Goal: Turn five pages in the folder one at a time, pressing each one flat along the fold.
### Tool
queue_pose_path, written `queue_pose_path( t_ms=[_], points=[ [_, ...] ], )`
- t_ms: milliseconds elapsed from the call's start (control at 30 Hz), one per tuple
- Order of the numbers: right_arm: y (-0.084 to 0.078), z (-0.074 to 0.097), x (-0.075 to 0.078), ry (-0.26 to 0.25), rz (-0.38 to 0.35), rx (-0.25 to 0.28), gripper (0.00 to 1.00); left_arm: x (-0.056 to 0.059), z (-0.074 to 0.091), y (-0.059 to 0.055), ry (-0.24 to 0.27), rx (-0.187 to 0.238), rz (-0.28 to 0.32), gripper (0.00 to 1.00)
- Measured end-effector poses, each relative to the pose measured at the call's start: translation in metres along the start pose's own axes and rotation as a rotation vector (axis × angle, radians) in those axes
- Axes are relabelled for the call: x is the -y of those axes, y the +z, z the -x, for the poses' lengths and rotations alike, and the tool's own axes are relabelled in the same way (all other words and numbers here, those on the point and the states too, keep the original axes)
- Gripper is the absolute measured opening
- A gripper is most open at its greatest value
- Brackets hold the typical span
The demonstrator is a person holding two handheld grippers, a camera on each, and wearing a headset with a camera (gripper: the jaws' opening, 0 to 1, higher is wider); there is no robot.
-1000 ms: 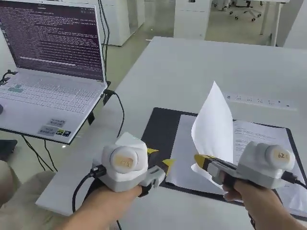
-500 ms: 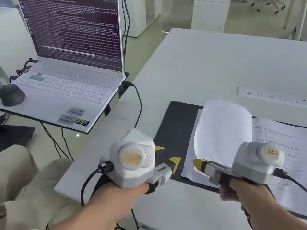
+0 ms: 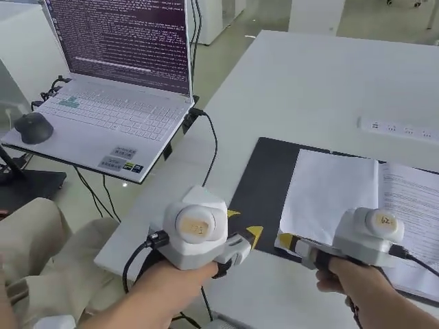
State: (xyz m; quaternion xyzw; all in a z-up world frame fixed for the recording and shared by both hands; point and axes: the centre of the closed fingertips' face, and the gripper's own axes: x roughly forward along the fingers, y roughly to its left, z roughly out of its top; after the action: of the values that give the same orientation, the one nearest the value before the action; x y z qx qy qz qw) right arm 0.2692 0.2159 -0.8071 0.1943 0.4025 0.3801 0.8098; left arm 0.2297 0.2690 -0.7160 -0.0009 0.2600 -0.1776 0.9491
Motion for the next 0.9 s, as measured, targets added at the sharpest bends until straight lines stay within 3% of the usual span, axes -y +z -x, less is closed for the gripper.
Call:
queue_pose_path(
  t_ms=[200,333,600,900],
  points=[
    [-0.004,0.003,-0.010,0.054,-0.015,0.003,0.09,0.002,-0.008,-0.007,-0.007,-0.020,-0.009,0.23],
    [0.002,0.016,-0.009,0.061,-0.024,0.024,0.10,0.008,-0.020,-0.014,-0.027,-0.047,-0.035,0.23],
    [0.025,0.045,0.023,0.026,-0.054,0.099,0.08,0.032,-0.057,-0.028,-0.091,-0.103,-0.103,0.22],
    [0.047,0.073,0.060,-0.014,-0.103,0.153,0.06,0.054,-0.103,-0.036,-0.127,-0.108,-0.176,0.22]
  ],
)
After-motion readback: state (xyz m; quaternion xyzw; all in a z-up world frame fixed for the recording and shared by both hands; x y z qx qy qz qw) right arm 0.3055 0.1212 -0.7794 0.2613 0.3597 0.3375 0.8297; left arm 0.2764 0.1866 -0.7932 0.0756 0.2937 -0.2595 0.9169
